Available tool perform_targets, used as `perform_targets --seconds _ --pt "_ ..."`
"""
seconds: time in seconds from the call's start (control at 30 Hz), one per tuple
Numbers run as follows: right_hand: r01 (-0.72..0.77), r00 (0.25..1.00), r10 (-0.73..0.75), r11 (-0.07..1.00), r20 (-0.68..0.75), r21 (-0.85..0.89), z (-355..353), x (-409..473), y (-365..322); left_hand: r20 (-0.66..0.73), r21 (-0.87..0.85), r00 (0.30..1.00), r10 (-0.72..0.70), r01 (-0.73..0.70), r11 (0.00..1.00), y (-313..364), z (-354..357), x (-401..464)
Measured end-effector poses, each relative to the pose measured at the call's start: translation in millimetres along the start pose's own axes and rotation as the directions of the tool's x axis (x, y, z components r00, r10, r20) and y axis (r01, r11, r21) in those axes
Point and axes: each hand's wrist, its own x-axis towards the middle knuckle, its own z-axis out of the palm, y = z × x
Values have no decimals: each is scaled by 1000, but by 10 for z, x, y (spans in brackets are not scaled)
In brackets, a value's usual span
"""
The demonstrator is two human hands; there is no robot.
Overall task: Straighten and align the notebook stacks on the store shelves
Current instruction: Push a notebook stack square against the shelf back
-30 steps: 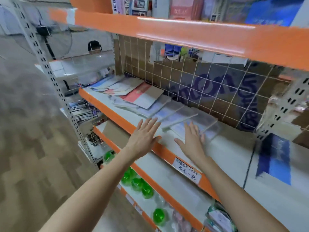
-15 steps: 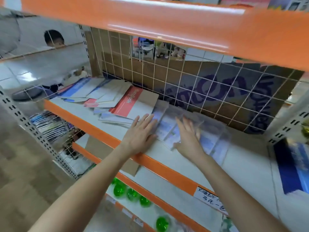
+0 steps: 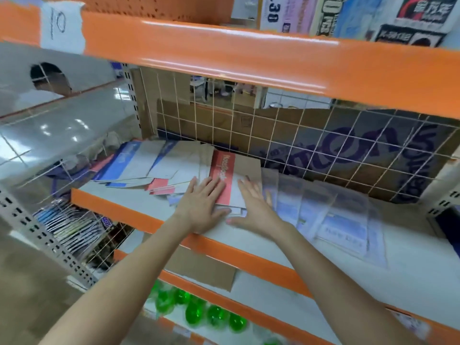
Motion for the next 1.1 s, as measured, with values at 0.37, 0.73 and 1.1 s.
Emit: perform_targets --seconds 0.37,0.73,1.1 --pt "-167 972 150 982 -181 -83 310 -236 -84 -95 108 971 219 -208 972 9 103 -126" --pt "-257 913 194 957 -360 -137 -2 -1064 230 -313 109 840 443 -432 895 891 -241 -262" --pt "-470 721 321 877 -614 -94 -792 -3425 1644 -599 35 578 553 -672 740 3687 -693 -599"
